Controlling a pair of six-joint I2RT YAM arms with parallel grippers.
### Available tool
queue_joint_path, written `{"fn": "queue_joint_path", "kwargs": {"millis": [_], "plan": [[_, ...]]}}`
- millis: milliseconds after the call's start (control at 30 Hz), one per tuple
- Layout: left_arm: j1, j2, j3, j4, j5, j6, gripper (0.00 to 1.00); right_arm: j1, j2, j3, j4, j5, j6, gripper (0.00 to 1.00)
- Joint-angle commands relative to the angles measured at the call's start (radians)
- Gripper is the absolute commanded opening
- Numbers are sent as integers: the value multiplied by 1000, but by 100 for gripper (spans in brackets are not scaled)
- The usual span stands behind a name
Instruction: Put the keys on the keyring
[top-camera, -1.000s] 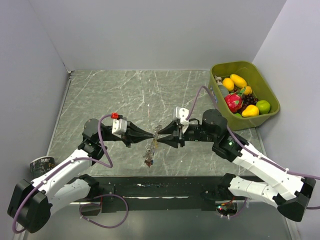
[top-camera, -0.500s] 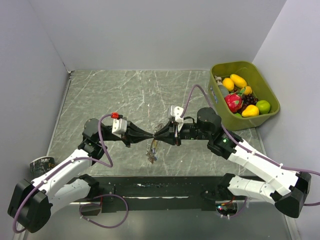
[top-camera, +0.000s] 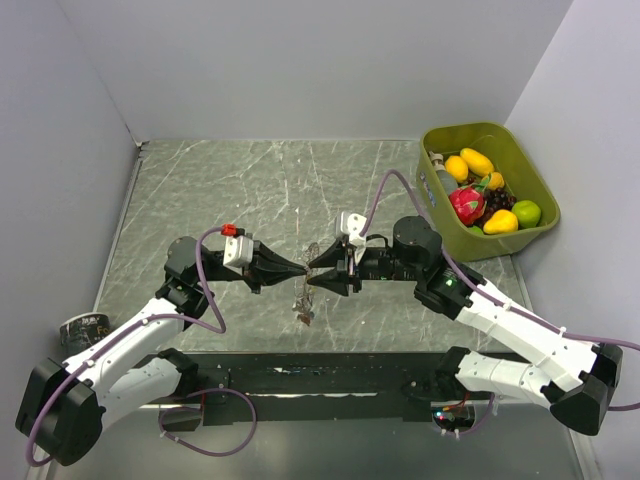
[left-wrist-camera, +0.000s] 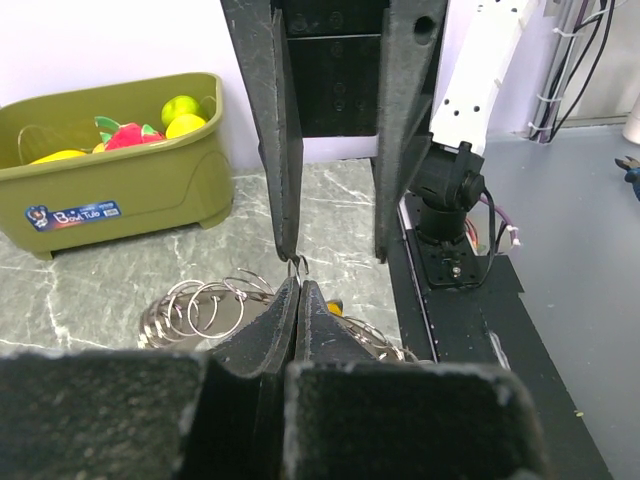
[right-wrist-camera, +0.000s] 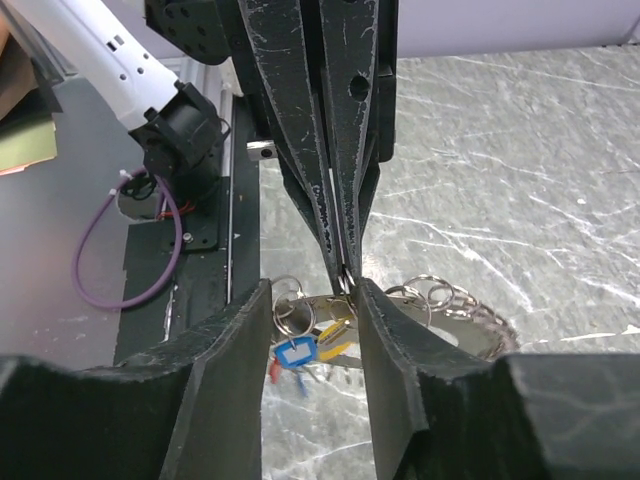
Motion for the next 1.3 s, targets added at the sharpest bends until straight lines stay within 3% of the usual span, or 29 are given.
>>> {"fn": "queue_joint_path", "kwargs": {"millis": [0, 300, 567, 1000, 1267], "plan": [[-6, -21, 40, 116, 39, -17, 1, 2, 0, 2, 18, 54, -8, 44], [-6, -28, 43, 93, 43, 0, 1, 0, -44, -20, 38, 104, -10, 60], [-6, -27, 41, 107, 49, -11, 1, 0, -41, -20, 21, 88, -24, 59], [-6, -27, 38, 127, 53, -25, 1, 0, 13, 14, -11, -17, -33, 32], [-9, -28, 54, 58, 57, 20, 1, 0, 23, 37, -23, -22, -27, 19]]}}
